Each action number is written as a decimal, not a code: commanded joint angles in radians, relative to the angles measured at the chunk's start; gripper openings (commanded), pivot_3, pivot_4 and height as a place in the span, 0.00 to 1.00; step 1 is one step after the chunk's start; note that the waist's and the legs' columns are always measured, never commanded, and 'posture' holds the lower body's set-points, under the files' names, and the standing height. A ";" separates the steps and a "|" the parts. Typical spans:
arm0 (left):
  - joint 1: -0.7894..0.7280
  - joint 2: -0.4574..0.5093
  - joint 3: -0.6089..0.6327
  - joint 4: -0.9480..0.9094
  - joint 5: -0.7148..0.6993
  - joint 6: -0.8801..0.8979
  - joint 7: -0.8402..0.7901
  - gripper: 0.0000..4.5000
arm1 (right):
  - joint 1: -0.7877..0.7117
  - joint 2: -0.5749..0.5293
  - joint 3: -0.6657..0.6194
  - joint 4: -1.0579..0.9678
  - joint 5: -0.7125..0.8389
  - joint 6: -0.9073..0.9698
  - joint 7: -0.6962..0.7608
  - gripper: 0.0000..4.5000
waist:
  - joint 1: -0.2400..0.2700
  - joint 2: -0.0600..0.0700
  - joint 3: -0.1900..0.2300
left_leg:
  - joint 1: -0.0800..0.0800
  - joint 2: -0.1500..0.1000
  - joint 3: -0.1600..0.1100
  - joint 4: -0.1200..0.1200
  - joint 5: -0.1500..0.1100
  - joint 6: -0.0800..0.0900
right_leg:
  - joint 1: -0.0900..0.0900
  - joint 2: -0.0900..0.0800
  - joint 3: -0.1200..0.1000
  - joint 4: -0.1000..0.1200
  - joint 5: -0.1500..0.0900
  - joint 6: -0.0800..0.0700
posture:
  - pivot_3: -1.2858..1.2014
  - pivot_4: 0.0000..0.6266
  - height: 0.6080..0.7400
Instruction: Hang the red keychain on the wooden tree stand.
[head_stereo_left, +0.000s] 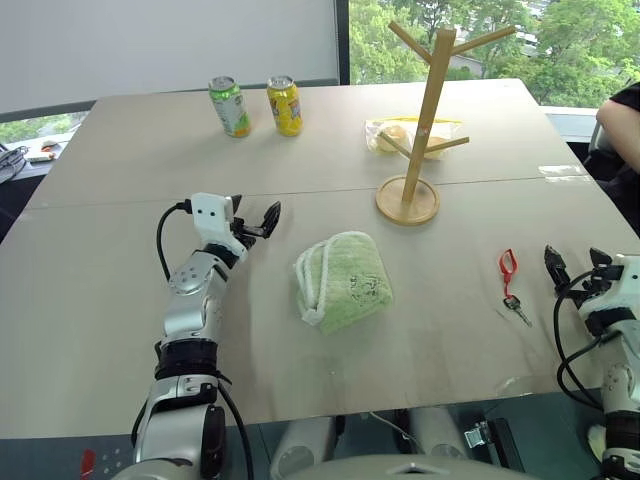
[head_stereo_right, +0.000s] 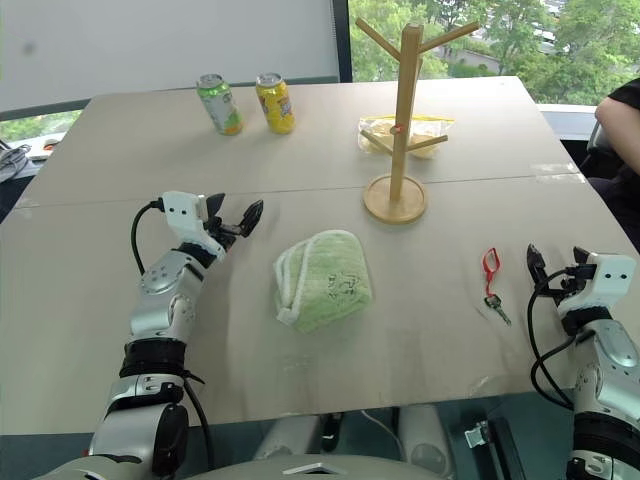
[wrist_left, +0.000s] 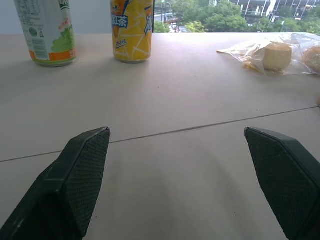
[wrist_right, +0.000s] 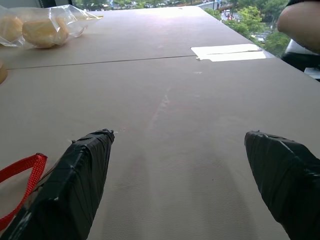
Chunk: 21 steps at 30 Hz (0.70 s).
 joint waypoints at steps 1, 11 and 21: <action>-0.014 0.008 0.008 -0.029 -0.004 -0.019 0.004 1.00 | -0.009 -0.023 -0.011 -0.016 0.002 -0.011 0.000 0.99 | 0.000 0.000 0.000 | 0.000 0.000 0.000 0.000 0.000 0.000 | 0.000 0.000 0.000 0.000 0.000 0.000 | 0.52 0.24 1.00; -0.025 0.005 -0.001 -0.030 -0.001 -0.015 0.003 1.00 | 0.002 -0.057 -0.020 -0.046 0.016 -0.006 0.040 0.99 | 0.000 0.000 0.000 | 0.000 0.000 0.000 0.000 0.000 0.000 | 0.000 0.000 0.000 0.000 0.000 0.000 | 0.52 0.24 1.00; -0.076 0.016 -0.030 -0.051 -0.040 0.092 -0.070 1.00 | 0.319 -0.271 0.187 -0.514 0.088 0.074 0.514 0.99 | 0.000 0.000 0.000 | 0.000 0.001 -0.003 0.001 0.000 0.000 | 0.003 0.000 -0.003 -0.001 -0.001 0.001 | 0.52 0.24 1.00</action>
